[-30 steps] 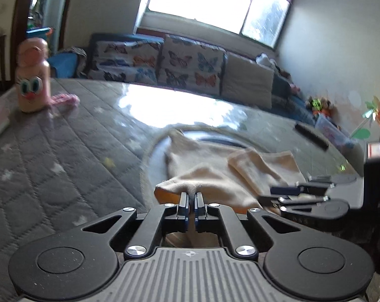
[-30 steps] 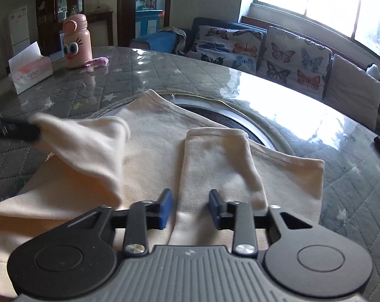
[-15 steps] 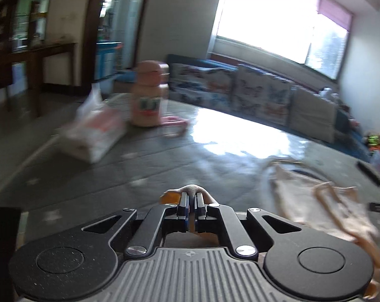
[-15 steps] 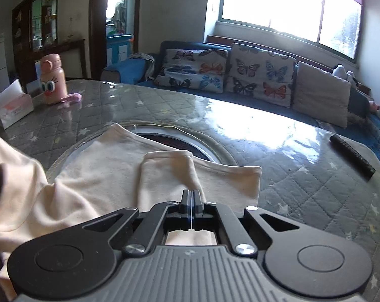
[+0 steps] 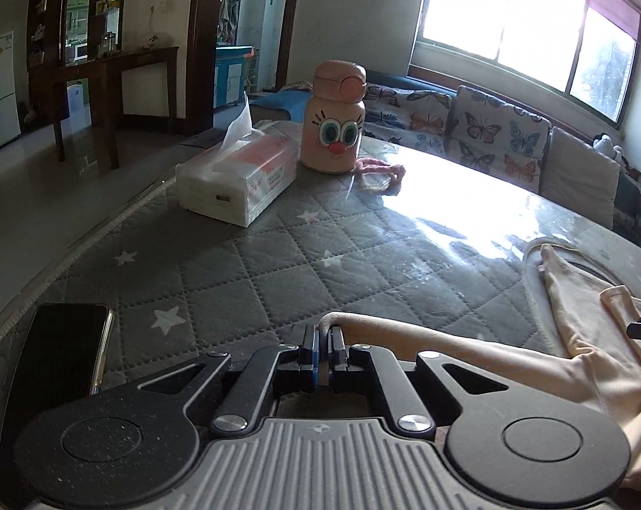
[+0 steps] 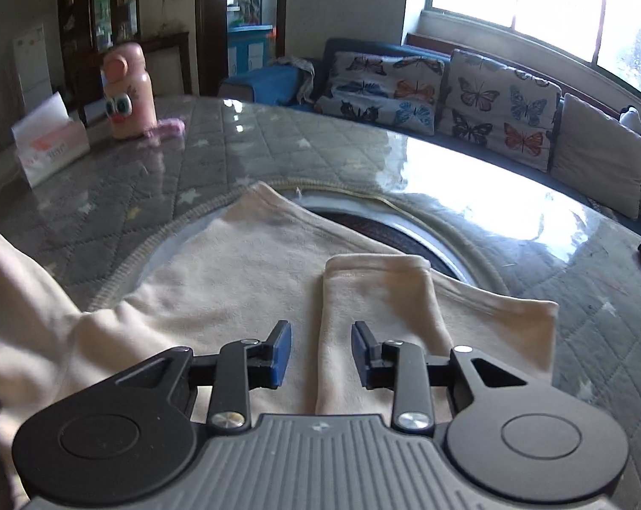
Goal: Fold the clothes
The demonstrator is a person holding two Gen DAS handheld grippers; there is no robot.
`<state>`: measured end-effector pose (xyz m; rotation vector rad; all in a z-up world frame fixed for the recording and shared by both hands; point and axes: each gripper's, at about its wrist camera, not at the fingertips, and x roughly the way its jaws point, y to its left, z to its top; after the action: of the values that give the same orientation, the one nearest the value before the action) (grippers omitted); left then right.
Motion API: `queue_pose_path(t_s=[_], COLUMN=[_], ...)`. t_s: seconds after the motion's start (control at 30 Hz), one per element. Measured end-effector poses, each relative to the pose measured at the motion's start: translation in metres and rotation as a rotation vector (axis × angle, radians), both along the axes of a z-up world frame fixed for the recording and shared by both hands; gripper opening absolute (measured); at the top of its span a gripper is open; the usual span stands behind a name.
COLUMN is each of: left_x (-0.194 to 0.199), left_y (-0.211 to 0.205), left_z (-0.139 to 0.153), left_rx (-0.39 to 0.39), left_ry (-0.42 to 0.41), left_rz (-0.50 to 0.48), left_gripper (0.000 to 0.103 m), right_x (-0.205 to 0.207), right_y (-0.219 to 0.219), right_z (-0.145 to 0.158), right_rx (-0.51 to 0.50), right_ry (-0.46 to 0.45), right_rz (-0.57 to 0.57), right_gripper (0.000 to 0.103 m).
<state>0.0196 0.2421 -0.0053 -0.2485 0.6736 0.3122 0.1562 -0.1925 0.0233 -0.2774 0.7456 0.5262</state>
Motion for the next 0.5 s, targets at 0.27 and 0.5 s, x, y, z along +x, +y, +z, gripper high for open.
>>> queue_pose_path(t_s=[0.27,0.5], left_x=[0.006,0.006], left_y=[0.003,0.005], left_z=[-0.006,-0.004], left_rx=[0.002,0.011], left_ry=[0.016,0.009], left_rz=[0.003,0.003], left_gripper=[0.004,0.004], right_x=[0.009,-0.009], right_y=[0.001,-0.052], right_z=[-0.01,0.032], right_rx=[-0.045,0.039], right_ry=[-0.001,-0.1], right_rz=[-0.033,-0.134], right_gripper=[0.002,0.002])
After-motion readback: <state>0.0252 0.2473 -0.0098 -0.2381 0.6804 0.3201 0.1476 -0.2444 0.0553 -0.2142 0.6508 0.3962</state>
